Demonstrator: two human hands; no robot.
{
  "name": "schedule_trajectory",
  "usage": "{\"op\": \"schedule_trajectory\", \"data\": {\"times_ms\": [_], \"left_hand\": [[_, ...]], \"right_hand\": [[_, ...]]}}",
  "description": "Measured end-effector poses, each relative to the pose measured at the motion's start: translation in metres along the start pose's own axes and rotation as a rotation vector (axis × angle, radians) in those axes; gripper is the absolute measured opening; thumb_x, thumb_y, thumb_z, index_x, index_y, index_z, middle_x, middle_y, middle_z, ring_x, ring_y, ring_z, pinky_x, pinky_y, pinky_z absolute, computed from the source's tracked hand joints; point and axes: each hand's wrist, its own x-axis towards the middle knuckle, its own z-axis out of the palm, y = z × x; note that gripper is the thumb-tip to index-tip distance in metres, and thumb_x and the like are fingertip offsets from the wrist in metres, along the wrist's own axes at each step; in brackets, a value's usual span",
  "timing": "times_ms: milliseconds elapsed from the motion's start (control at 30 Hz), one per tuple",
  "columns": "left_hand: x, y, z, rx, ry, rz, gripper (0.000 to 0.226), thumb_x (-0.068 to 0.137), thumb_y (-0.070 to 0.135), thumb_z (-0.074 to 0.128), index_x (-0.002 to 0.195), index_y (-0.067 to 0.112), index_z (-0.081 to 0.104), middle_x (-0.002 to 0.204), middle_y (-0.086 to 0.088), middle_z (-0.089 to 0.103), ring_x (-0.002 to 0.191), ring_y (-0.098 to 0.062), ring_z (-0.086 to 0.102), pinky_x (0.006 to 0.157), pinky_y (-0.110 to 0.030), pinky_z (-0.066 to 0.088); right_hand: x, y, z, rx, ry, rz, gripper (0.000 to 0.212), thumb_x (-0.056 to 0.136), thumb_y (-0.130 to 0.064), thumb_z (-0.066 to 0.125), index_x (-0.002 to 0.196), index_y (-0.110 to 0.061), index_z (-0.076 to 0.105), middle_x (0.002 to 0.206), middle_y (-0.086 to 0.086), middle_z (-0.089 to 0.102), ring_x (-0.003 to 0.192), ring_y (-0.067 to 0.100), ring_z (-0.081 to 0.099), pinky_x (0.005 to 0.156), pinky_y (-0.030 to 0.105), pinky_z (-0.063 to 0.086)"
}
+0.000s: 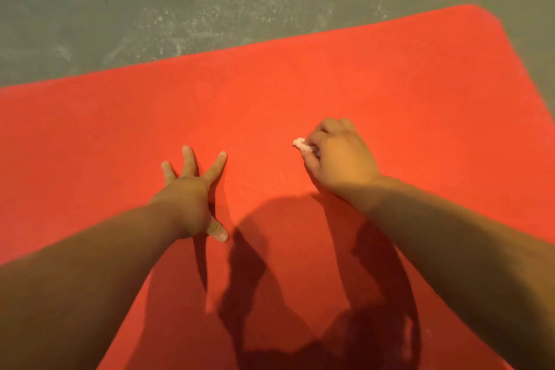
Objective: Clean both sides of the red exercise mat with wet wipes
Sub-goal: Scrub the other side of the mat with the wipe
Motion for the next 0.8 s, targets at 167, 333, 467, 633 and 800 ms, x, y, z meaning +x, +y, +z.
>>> {"op": "schedule_trajectory", "data": {"times_ms": [167, 333, 467, 633, 800], "left_hand": [[-0.003, 0.000, 0.003, 0.016, 0.047, -0.005, 0.144, 0.051, 0.049, 0.089, 0.143, 0.047, -0.022, 0.153, -0.015, -0.033, 0.139, -0.055, -0.011, 0.113, -0.055, 0.015], [-0.012, -0.005, 0.013, -0.039, 0.084, 0.019, 0.133, 0.058, 0.049, 0.087, 0.148, 0.045, -0.012, 0.156, -0.013, -0.026, 0.141, -0.052, -0.008, 0.115, -0.053, 0.013], [-0.028, -0.015, 0.029, -0.014, 0.085, 0.075, 0.124, 0.064, 0.048, 0.084, 0.149, 0.044, -0.007, 0.158, -0.010, -0.022, 0.142, -0.049, -0.007, 0.116, -0.049, 0.013], [-0.037, -0.021, 0.039, 0.061, 0.049, 0.106, 0.129, 0.063, 0.047, 0.085, 0.147, 0.045, -0.012, 0.157, -0.007, -0.024, 0.143, -0.046, -0.007, 0.116, -0.046, 0.013], [-0.038, -0.016, 0.041, 0.044, 0.060, 0.063, 0.129, 0.062, 0.042, 0.087, 0.147, 0.046, -0.011, 0.158, -0.004, -0.024, 0.144, -0.044, -0.007, 0.116, -0.048, 0.015]], "right_hand": [[-0.017, -0.027, 0.009, 0.036, -0.069, -0.036, 0.018, 0.085, -0.016, 0.057, 0.095, -0.006, 0.068, 0.099, 0.013, 0.060, 0.096, 0.035, 0.054, 0.086, 0.038, 0.042], [-0.046, -0.035, 0.014, 0.090, -0.108, -0.093, 0.018, 0.079, -0.009, 0.055, 0.092, -0.007, 0.068, 0.094, 0.014, 0.061, 0.093, 0.035, 0.055, 0.083, 0.038, 0.043], [-0.048, 0.029, -0.010, 0.040, 0.124, 0.244, 0.015, 0.080, -0.005, 0.056, 0.087, -0.004, 0.069, 0.091, 0.020, 0.061, 0.091, 0.038, 0.057, 0.081, 0.039, 0.042], [-0.063, 0.010, -0.001, 0.086, 0.109, 0.324, 0.019, 0.084, -0.009, 0.056, 0.093, -0.005, 0.072, 0.097, 0.019, 0.065, 0.094, 0.037, 0.060, 0.085, 0.039, 0.046], [-0.089, -0.068, 0.032, 0.149, -0.142, -0.112, 0.025, 0.084, -0.006, 0.057, 0.105, -0.009, 0.070, 0.102, 0.012, 0.061, 0.101, 0.033, 0.054, 0.087, 0.034, 0.043]]}}
